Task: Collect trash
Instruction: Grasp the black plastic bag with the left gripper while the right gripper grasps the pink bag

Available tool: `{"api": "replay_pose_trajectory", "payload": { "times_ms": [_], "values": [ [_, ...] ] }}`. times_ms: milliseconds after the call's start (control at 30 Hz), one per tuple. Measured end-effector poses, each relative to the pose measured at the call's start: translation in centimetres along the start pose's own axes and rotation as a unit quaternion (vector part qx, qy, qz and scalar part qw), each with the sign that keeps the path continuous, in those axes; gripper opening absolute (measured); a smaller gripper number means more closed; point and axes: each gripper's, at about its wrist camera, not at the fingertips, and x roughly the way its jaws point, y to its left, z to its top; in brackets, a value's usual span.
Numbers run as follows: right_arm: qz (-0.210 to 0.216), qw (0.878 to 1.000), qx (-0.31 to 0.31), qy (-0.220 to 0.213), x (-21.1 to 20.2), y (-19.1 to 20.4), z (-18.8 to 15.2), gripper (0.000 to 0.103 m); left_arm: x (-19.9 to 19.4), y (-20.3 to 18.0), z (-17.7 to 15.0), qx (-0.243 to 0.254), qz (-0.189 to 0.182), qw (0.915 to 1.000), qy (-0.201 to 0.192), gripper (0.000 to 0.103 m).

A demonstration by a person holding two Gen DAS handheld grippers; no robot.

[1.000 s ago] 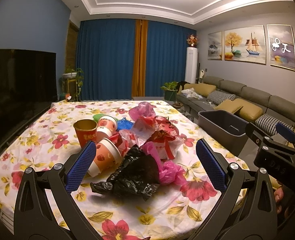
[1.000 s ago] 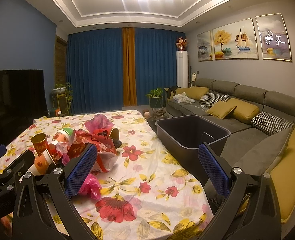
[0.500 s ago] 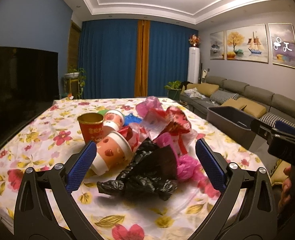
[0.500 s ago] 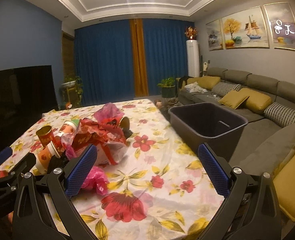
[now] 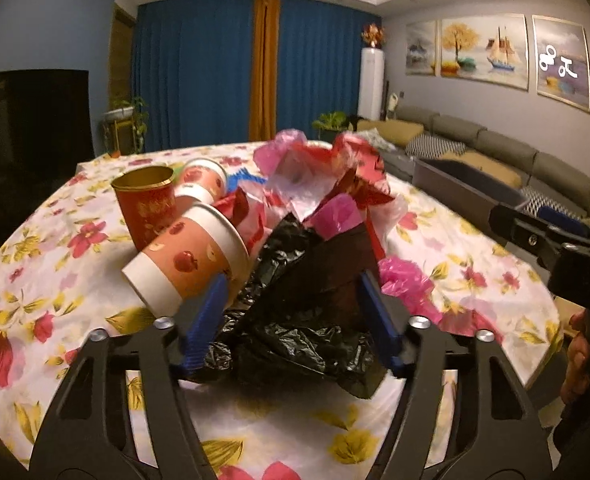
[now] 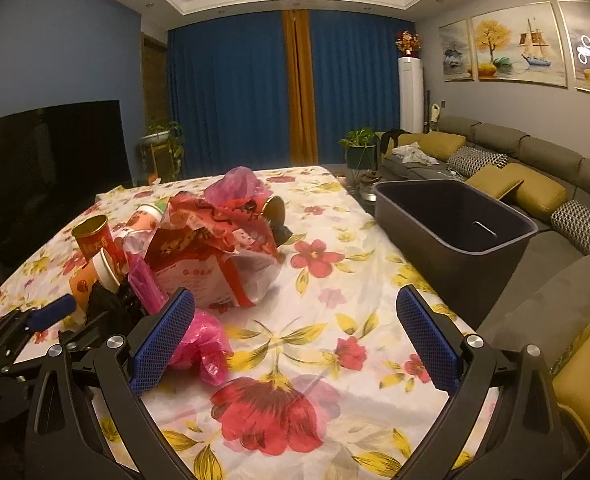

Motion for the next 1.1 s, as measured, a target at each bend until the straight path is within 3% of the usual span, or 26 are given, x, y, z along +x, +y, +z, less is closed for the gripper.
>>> {"api": "replay_pose_trajectory", "payload": {
  "times_ms": [233, 467, 700, 833, 933, 1100],
  "values": [
    [0.021, 0.999, -0.034, 0.017, 1.6, 2.0, -0.7, 0.094, 1.5, 1.1, -0.3, -0.023, -0.025, 0.999, 0.028, 0.004],
    [0.056, 0.996, -0.052, 0.049, 3.4, 4.2, -1.4, 0.08, -0.9, 3.4, 0.8, -0.061, -0.028, 0.9977, -0.011, 0.002],
    [0.09, 0.99, -0.072, 0.086, 5.2, 6.6, -2.2, 0.076, -2.5, 5.3, 1.6, -0.083, -0.002, 0.9956, -0.043, 0.002],
    [0.097, 0.985, -0.078, 0.116, 6.3, 7.3, -3.0, 0.062, -2.6, 6.0, 1.7, -0.093, 0.0, 0.9946, -0.045, 0.002],
    [0.102, 0.984, -0.077, 0.126, 6.8, 7.4, -3.3, 0.045, -2.5, 6.1, 1.7, -0.096, -0.002, 0.9943, -0.045, 0.002],
    [0.11, 0.984, -0.079, 0.114, 6.2, 7.4, -3.2, 0.029, -2.5, 6.2, 1.7, -0.101, -0.003, 0.9938, -0.046, 0.002]
  ]
}}
